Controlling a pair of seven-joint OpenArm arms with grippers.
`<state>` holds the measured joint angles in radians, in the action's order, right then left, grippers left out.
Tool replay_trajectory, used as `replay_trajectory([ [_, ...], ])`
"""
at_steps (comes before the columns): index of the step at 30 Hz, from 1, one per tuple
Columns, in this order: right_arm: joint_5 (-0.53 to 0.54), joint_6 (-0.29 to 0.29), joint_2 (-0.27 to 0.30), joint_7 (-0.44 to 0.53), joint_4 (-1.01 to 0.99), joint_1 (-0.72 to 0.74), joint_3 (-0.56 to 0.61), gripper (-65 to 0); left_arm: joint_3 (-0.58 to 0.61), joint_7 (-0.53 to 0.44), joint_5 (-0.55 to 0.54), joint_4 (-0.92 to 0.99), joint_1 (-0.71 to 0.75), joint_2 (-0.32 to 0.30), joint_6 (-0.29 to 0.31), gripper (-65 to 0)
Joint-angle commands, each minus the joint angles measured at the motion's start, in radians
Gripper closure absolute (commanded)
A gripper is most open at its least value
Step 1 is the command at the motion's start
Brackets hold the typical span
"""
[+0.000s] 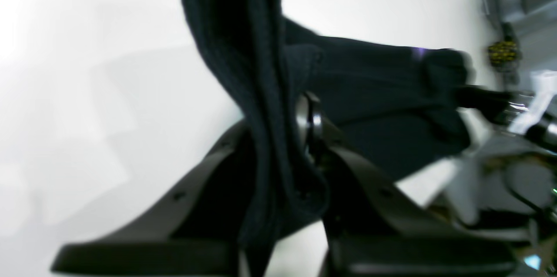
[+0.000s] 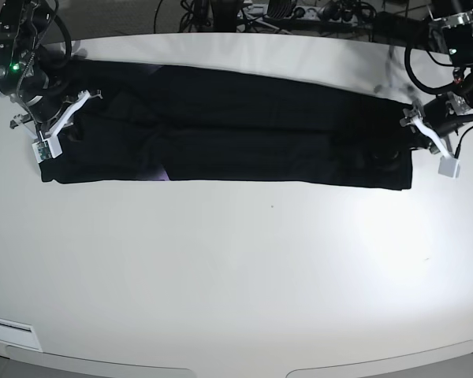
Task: Fold the T-shirt properly
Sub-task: 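Grasp the strip end nearest the left gripper with the left gripper, then fold the grasped strip end over toward the right gripper with the left gripper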
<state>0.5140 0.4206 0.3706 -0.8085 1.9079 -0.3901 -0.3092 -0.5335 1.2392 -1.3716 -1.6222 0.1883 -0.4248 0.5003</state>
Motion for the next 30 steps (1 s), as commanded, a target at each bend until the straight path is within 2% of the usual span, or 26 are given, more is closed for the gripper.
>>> replay_trajectory([
  [1,0.010,0.013,0.011,0.023,0.001,0.005,-0.005,0.0,-0.008,0.006,-0.061,-0.013,-0.008,-0.021,0.019,0.0],
  [2,0.009,0.022,0.008,0.023,-0.014,0.002,-0.005,0.0,-0.008,0.026,-0.104,-0.013,-0.009,-0.021,0.034,0.0],
  [4,0.009,0.037,0.006,0.020,-0.045,0.000,-0.005,0.0,-0.008,0.055,-0.112,-0.016,-0.009,-0.021,0.066,0.0],
  [9,0.013,0.051,0.006,0.019,-0.113,0.000,-0.005,0.0,-0.007,0.048,-0.112,-0.026,-0.032,-0.018,0.068,0.0],
  [11,0.014,0.051,0.006,0.016,-0.116,0.000,-0.005,0.0,-0.007,0.048,-0.112,-0.031,-0.040,-0.005,0.052,0.0],
  [13,0.014,0.050,0.006,0.016,-0.116,0.000,-0.005,0.0,-0.005,0.051,-0.112,-0.048,-0.040,0.027,0.049,0.0],
  [17,0.014,0.051,0.006,0.005,-0.116,0.002,-0.005,0.0,0.002,0.063,-0.112,-0.090,-0.033,0.131,0.050,0.0],
  [21,0.013,0.051,0.006,0.000,-0.116,0.002,-0.005,0.0,0.061,0.063,-0.112,-0.121,-0.034,0.217,0.059,0.0],
  [24,0.013,0.051,0.006,-0.014,-0.116,0.002,-0.005,0.0,0.143,0.062,-0.112,-0.126,-0.034,0.270,0.096,0.0],
  [28,0.013,0.051,0.006,-0.023,-0.116,0.002,-0.005,0.0,0.249,0.020,-0.112,-0.125,-0.034,0.325,0.198,0.0],
  [30,0.013,0.051,0.006,-0.026,-0.116,0.002,-0.005,0.0,0.291,-0.012,-0.112,-0.125,-0.034,0.336,0.198,0.0],
])
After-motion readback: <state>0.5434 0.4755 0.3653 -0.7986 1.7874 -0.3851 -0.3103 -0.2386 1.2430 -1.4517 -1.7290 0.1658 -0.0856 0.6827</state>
